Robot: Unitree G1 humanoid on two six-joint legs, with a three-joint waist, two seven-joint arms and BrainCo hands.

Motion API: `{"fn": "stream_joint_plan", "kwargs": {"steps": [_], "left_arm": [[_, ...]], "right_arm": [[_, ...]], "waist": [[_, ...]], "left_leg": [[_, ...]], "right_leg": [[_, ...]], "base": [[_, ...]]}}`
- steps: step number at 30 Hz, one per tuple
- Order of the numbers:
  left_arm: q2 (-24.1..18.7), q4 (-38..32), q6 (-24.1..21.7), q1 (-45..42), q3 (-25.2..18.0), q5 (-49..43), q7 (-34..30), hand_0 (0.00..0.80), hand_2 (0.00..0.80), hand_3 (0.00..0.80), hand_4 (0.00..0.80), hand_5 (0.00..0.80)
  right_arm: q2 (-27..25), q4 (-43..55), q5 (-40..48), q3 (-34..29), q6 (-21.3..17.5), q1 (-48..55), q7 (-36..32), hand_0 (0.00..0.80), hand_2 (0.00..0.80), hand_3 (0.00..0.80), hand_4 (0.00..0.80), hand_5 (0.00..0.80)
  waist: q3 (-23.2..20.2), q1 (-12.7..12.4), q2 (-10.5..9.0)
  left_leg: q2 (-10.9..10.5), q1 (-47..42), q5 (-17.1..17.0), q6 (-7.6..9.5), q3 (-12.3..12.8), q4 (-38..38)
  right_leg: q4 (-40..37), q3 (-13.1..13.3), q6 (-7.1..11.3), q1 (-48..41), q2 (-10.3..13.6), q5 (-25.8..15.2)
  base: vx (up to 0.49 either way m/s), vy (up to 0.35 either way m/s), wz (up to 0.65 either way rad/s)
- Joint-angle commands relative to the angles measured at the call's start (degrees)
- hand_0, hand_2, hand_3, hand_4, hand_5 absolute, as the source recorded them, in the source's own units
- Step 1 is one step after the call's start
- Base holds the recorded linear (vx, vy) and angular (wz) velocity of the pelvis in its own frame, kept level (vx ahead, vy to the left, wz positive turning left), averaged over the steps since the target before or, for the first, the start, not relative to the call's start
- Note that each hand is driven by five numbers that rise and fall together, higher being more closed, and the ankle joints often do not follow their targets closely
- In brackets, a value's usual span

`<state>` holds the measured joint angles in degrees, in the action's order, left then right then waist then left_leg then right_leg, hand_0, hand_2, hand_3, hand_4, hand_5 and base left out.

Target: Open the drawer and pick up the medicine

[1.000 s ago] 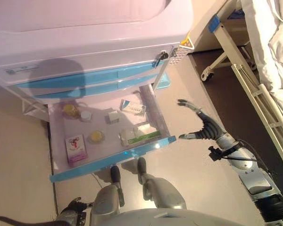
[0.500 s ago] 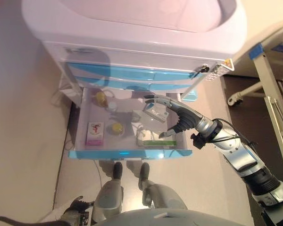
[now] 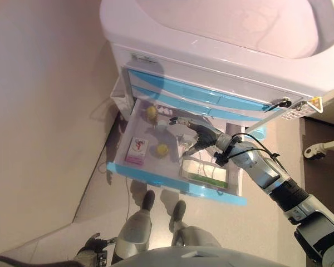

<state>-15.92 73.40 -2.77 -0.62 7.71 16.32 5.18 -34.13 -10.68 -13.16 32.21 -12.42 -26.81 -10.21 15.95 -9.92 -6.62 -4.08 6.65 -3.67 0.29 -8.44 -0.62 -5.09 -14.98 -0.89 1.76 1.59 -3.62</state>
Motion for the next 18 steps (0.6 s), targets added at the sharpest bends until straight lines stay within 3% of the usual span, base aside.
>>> {"fn": "stream_joint_plan", "kwargs": {"steps": [1, 18], "left_arm": [[-0.03, 1.14, -0.33, -0.86, 0.57, 1.15, -0.15, 0.000, 0.000, 0.000, 0.000, 0.000], [-0.66, 0.62, -0.70, 1.07, 0.57, -0.32, -0.14, 0.000, 0.000, 0.000, 0.000, 0.000]], "right_arm": [[1.29, 0.92, -2.99, 2.27, -1.37, -2.28, 3.35, 0.000, 0.000, 0.000, 0.000, 0.000], [3.78, -7.72, -9.36, 5.99, -1.72, -5.12, 7.25, 0.000, 0.000, 0.000, 0.000, 0.000]], "waist": [[-1.21, -1.61, -0.03], [-0.29, -2.23, -0.49]], "left_leg": [[0.38, -0.45, 0.90, -0.43, 2.09, 2.97], [0.58, 0.22, 0.63, -0.56, 1.54, 3.11]], "right_leg": [[7.62, -0.89, 2.09, 1.08, 1.60, 4.77], [7.48, -1.27, 2.01, 1.63, 1.36, 4.44]], "base": [[-0.012, 0.001, 0.05], [-0.002, -0.004, 0.01]]}}
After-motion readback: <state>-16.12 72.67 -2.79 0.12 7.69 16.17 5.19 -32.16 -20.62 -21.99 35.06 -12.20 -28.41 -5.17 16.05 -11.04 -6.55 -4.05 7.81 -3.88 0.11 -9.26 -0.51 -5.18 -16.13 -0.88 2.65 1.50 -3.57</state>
